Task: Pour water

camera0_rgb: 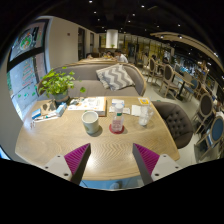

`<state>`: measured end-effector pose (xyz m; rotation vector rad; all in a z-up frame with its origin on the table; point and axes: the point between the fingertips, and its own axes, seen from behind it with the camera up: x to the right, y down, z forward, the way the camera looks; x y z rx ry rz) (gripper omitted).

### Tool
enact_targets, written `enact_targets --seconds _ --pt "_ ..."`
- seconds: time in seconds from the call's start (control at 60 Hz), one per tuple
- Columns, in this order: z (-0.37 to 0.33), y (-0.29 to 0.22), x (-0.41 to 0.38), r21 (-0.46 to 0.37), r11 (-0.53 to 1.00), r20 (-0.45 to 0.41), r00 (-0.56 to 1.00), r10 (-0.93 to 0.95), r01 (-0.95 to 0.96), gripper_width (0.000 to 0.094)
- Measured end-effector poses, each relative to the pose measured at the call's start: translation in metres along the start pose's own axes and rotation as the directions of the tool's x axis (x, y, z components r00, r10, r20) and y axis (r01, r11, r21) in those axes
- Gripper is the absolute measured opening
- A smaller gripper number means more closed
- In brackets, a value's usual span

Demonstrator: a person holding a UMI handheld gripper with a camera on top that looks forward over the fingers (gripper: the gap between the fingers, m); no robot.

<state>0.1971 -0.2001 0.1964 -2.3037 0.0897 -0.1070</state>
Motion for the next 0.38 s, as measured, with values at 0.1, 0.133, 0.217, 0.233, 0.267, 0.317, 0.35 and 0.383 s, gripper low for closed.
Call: enact_targets --seconds 0.1,0.133,0.217,0.233,0.267,0.317,0.35,0.383 --pt "-0.018 0.004 -0.004 -0.001 1.000 -0.004 1.000 -0.017 0.017 0.0854" --pt "-0.021 0.006 -0.005 -0.004 1.000 -0.001 1.000 -0.012 0.012 0.0854" --pt "-0.029 0.004 -0.001 0.008 1.000 -0.019 1.000 -0.009 0.009 0.0854" --pt "-0.030 0.003 0.000 0.009 1.000 -0.022 1.000 -0.010 0.010 0.0851" --pt "-0.033 0.003 0.000 0.009 1.000 -0.025 1.000 -0.011 0.011 0.0853" --pt "-0.035 0.000 0.000 0.017 1.000 -0.025 1.000 -0.011 0.011 0.0854" --pt "-0.036 -0.001 -0.001 0.018 1.000 -0.022 1.000 -0.012 0.012 0.0854" --pt "-0.037 -0.002 -0.002 0.020 1.000 -0.019 1.000 -0.011 0.011 0.0853"
